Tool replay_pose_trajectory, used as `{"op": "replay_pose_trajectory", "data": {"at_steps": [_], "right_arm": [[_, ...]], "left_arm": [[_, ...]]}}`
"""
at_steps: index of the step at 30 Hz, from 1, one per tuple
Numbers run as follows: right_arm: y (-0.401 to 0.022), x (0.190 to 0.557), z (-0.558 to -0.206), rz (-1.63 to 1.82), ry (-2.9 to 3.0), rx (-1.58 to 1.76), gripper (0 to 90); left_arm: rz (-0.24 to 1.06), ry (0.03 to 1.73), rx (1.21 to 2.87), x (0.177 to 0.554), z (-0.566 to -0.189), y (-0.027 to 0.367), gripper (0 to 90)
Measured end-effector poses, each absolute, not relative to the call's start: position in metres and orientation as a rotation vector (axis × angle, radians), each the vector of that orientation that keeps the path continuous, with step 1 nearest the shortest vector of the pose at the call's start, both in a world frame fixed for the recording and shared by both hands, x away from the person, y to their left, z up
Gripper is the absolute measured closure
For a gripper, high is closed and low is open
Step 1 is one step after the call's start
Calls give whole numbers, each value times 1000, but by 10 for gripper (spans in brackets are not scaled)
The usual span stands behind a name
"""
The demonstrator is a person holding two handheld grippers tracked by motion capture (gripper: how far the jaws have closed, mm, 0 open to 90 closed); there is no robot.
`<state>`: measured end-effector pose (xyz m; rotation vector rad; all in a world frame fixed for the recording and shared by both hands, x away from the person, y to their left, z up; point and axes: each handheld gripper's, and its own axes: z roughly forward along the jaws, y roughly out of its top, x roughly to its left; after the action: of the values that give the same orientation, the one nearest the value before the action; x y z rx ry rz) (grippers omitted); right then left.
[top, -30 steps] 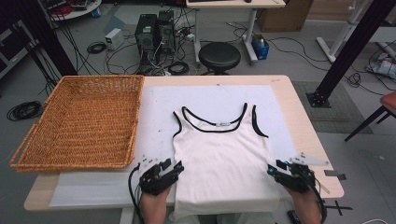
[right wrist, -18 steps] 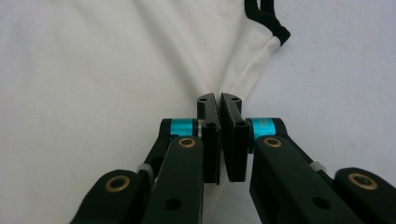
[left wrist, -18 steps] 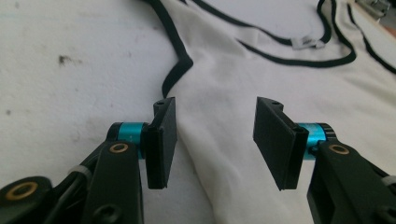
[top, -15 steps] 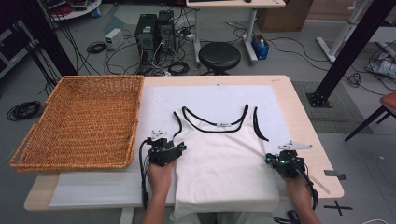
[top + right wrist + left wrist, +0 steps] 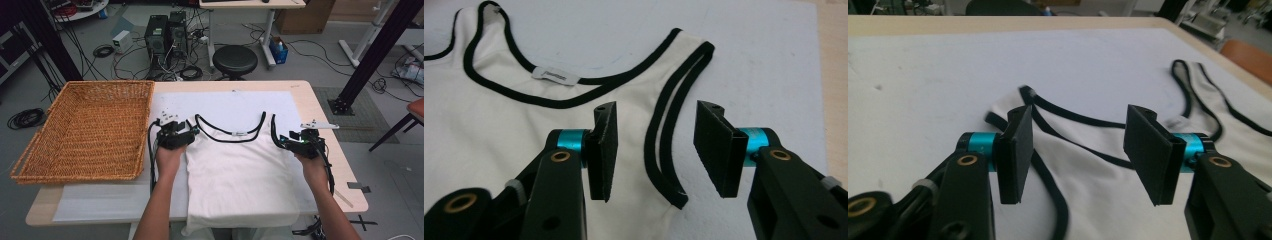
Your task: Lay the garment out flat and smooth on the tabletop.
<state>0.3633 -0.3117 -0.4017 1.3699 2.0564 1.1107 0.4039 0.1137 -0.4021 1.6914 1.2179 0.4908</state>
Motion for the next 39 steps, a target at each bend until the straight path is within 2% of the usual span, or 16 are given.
{"op": "replay_pose_trajectory", "data": {"at_steps": [3, 6, 15, 17, 18, 19, 29, 30, 31, 32, 33, 35, 39], "right_arm": [[-317, 362, -401, 1128, 2070, 1386, 492], [-325, 352, -397, 1179, 2034, 1411, 480], [-328, 332, -405, 1225, 2070, 1431, 473], [-329, 331, -407, 1224, 2064, 1445, 467], [-330, 331, -408, 1225, 2059, 1453, 458], [-331, 331, -409, 1230, 2056, 1466, 456], [-327, 331, -414, 1222, 2079, 1456, 455], [-327, 332, -413, 1221, 2079, 1455, 455], [-326, 332, -413, 1216, 2079, 1456, 455], [-326, 332, -413, 1210, 2081, 1455, 455], [-326, 332, -413, 1205, 2084, 1453, 455], [-326, 332, -413, 1194, 2083, 1457, 454], [-328, 337, -412, 1164, 2073, 1456, 399]], "left_arm": [[520, 1221, 1709, 432, -406, 117, 556], [466, 1296, 1694, 454, -419, 122, 603], [525, 1305, 1885, 475, -452, 112, 627], [542, 1308, 1887, 475, -451, 112, 702], [540, 1302, 1901, 475, -451, 111, 804], [546, 1302, 1902, 474, -451, 110, 845], [593, 1324, 1662, 477, -424, 104, 862], [589, 1326, 1667, 479, -424, 103, 856], [595, 1332, 1684, 480, -427, 100, 805], [584, 1358, 1683, 480, -429, 100, 637], [557, 1393, 1666, 480, -431, 101, 546], [525, 1436, 1636, 477, -431, 106, 424], [521, 1385, 1552, 463, -419, 116, 369]]}}
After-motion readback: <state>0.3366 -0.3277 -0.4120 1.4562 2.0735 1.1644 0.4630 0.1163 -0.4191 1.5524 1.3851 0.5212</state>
